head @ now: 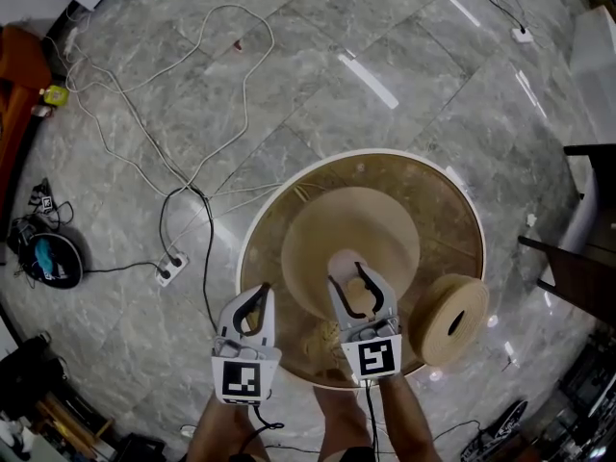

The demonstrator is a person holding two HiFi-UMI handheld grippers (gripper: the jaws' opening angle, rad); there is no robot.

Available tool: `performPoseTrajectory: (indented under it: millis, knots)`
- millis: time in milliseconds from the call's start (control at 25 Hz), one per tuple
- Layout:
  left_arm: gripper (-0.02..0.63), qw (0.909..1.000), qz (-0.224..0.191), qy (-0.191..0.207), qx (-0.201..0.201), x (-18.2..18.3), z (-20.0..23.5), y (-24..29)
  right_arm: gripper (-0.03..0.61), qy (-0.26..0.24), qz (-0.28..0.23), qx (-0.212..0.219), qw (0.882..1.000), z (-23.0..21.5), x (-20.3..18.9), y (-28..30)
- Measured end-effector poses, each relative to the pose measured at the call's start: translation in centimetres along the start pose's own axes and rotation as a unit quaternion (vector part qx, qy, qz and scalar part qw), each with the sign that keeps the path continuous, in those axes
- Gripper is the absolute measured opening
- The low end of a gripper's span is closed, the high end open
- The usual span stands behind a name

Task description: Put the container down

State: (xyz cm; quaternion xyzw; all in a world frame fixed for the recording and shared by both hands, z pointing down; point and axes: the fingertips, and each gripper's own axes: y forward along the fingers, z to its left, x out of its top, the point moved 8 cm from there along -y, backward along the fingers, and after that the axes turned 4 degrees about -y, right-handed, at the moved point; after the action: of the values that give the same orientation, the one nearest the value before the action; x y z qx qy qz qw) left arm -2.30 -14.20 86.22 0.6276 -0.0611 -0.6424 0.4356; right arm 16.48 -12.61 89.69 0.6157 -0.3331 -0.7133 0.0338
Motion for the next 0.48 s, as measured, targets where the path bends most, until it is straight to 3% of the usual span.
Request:
performPoseTrajectory:
  millis: [200, 320, 480]
  knots:
    - [0.017, 0.9998, -0.012, 0.017, -0.005, 2.0, -0.6, -1.2, 0.252, 0.001, -0.001, 0.009, 1.000, 0.3, 1.9, -0.8]
    - [0.017, 0.9980, -0.025, 0.056, -0.014, 3.5, -0.9, -2.2, 0.253, 0.003, -0.006, 0.005, 1.000, 0.1, 3.6, -1.8]
    - [0.017, 0.9964, -0.038, 0.073, -0.023, 6.1, -1.8, -3.8, 0.252, 0.011, -0.015, -0.003, 1.000, -0.8, 6.6, -3.7]
